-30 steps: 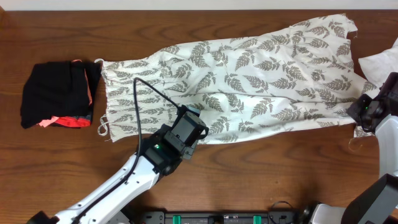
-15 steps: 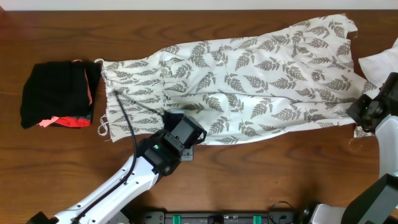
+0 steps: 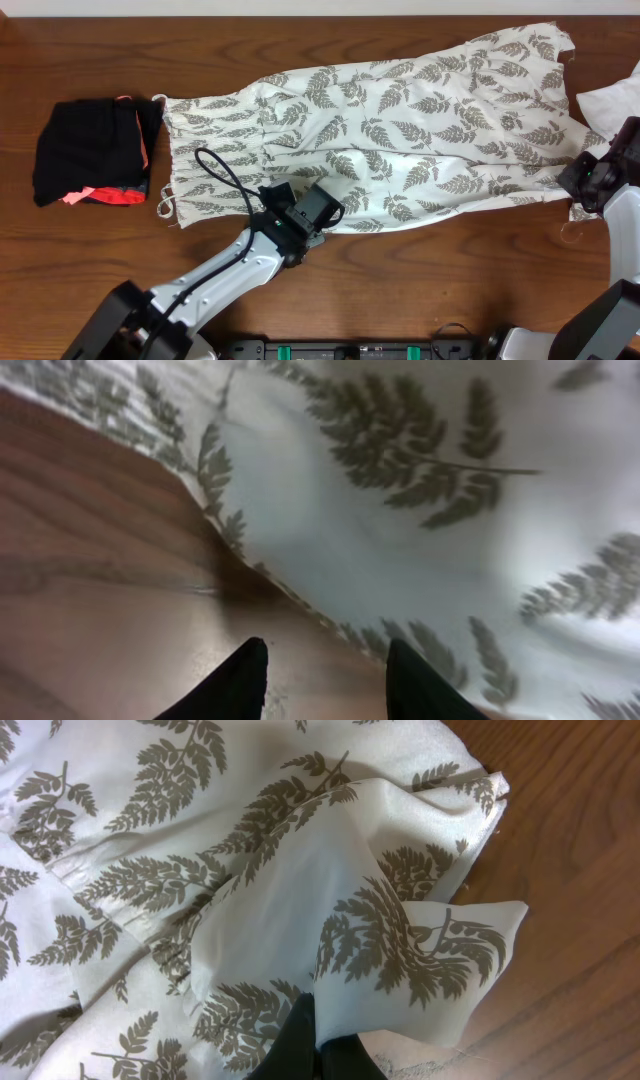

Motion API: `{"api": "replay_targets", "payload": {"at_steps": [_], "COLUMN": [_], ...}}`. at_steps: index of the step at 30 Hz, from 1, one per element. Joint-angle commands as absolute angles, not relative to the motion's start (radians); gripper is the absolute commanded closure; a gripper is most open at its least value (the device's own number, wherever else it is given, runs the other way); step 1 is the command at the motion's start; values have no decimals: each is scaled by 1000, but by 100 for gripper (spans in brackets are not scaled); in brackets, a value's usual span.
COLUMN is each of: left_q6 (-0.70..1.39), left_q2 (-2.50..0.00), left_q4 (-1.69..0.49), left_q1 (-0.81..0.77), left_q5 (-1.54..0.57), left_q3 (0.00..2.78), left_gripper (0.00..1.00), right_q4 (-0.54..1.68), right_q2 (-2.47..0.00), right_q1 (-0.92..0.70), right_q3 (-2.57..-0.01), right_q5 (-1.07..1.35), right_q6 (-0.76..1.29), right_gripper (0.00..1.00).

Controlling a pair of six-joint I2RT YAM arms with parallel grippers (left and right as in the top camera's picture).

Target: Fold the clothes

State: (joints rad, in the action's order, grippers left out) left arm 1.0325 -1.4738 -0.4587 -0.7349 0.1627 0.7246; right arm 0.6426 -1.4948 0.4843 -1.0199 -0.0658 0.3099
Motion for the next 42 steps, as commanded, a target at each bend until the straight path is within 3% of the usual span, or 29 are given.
{"api": "replay_targets", "payload": {"at_steps": [1, 38, 39, 42], "left_q6": [1102, 1184, 1184, 1169], "left_q2": [-1505, -1643, -1644, -1640], "left_q4": [-445, -278, -278, -277], "left_q1": [-736, -712, -712, -710], "left_q5": [165, 187, 187, 192], "left_q3": [715, 712, 712, 712], "left_gripper": [60, 59, 60, 92], "right_q4": [643, 644, 644, 645], "right_q2": [-1483, -1483, -1483, -1483], "right_q1": [492, 492, 492, 492], "right_q3": [-1035, -1035, -1035, -1035], "right_q5": [-63, -62, -62, -62], "right_q6": [302, 302, 302, 302], "right_gripper": [99, 99, 99, 99]}}
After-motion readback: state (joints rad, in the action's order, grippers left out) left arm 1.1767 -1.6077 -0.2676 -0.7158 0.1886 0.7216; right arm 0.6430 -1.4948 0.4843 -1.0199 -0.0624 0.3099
